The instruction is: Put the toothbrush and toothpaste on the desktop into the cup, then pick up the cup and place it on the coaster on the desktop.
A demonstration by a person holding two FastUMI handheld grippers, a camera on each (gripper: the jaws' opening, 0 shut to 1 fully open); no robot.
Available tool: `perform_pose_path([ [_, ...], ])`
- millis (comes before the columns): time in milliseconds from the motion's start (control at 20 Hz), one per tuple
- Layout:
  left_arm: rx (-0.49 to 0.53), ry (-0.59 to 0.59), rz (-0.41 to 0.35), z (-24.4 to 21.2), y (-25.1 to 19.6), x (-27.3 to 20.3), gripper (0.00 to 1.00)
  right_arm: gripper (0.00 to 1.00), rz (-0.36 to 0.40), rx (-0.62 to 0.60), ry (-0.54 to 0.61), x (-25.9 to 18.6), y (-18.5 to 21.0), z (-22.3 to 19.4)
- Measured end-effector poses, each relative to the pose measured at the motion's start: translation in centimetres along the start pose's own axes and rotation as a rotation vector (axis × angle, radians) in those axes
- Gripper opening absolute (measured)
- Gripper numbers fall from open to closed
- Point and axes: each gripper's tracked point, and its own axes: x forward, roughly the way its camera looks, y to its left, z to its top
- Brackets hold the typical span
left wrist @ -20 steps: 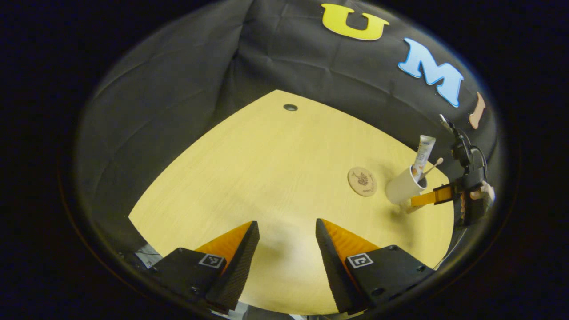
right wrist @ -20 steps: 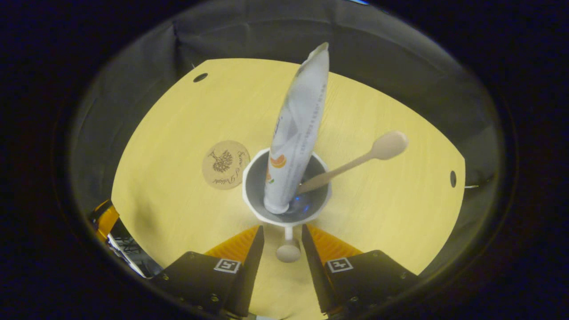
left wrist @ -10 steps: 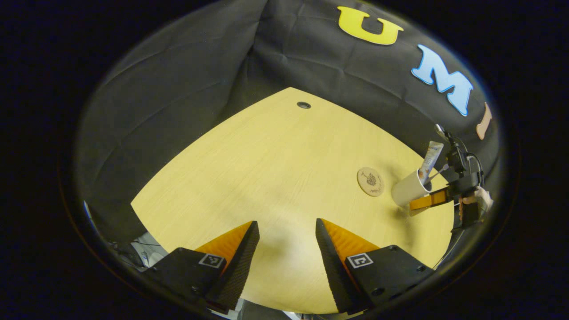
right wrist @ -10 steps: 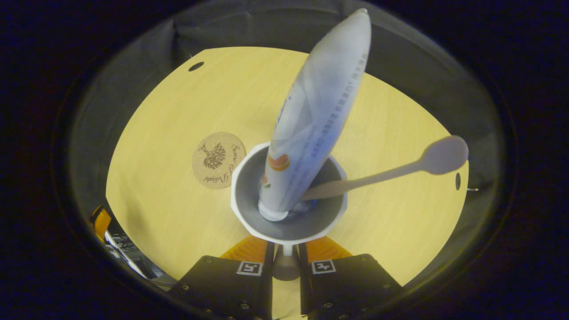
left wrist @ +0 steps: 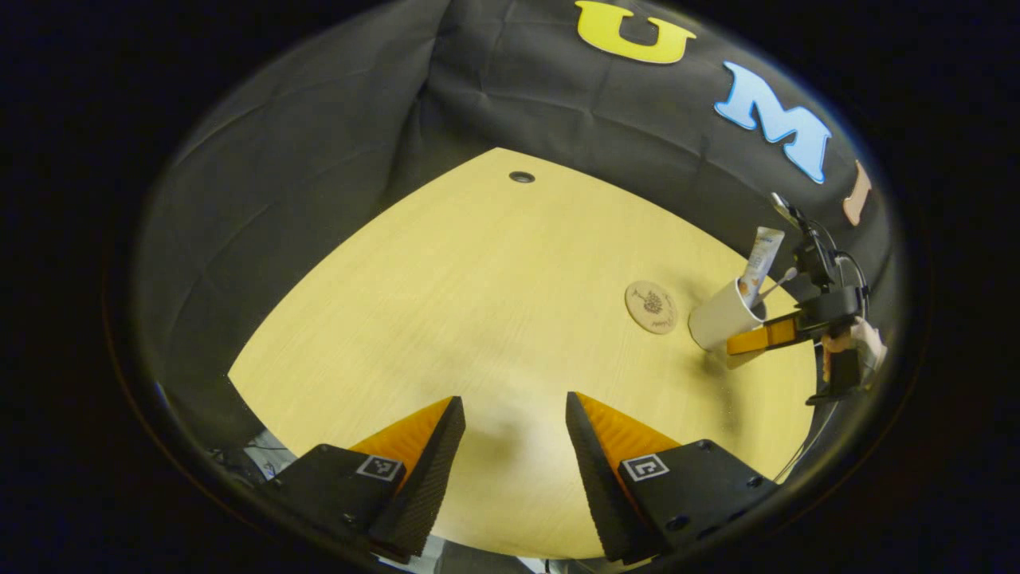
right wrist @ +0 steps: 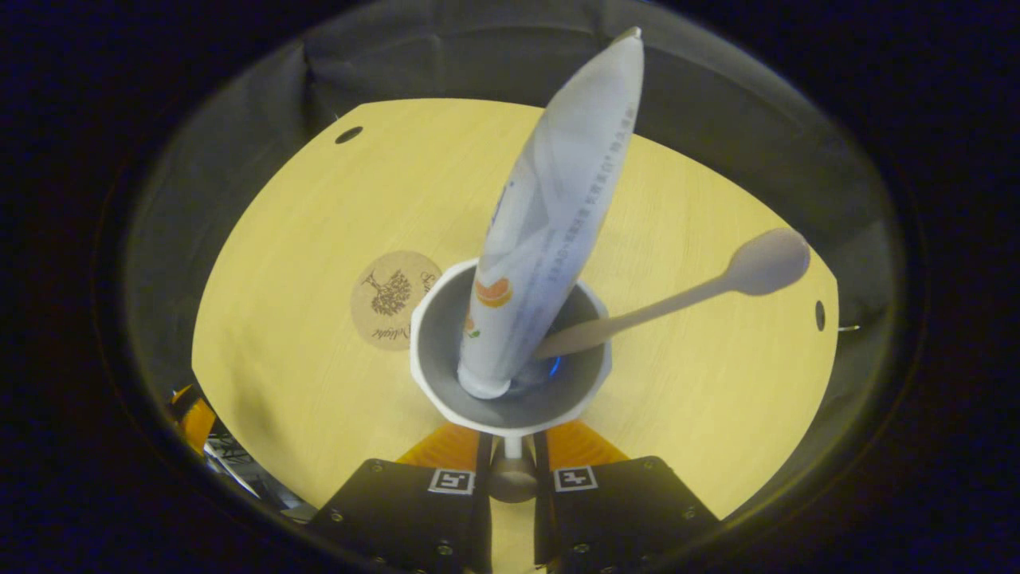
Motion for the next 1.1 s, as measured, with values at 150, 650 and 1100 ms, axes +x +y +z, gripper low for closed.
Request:
perform_pose_path([
  [150,-0.009,0.003,-0.002,-0.4,-0.1,-0.2,0.82,0.21,0.029,0.007,-0.025,-0.3,1.4,0.8],
  [650,-0.045,0.019,0.008,-2.6,-1.2,-1.7,0.82,0.21,0.091,-0.057,-0.036,-0.4,7.1,3.7],
  [1100,-0.065,0.046,0.014,-4.6,-3.8,-2.9,0.84,0.21,0.055,-0.125,-0.027,0.2,8.7,5.2],
])
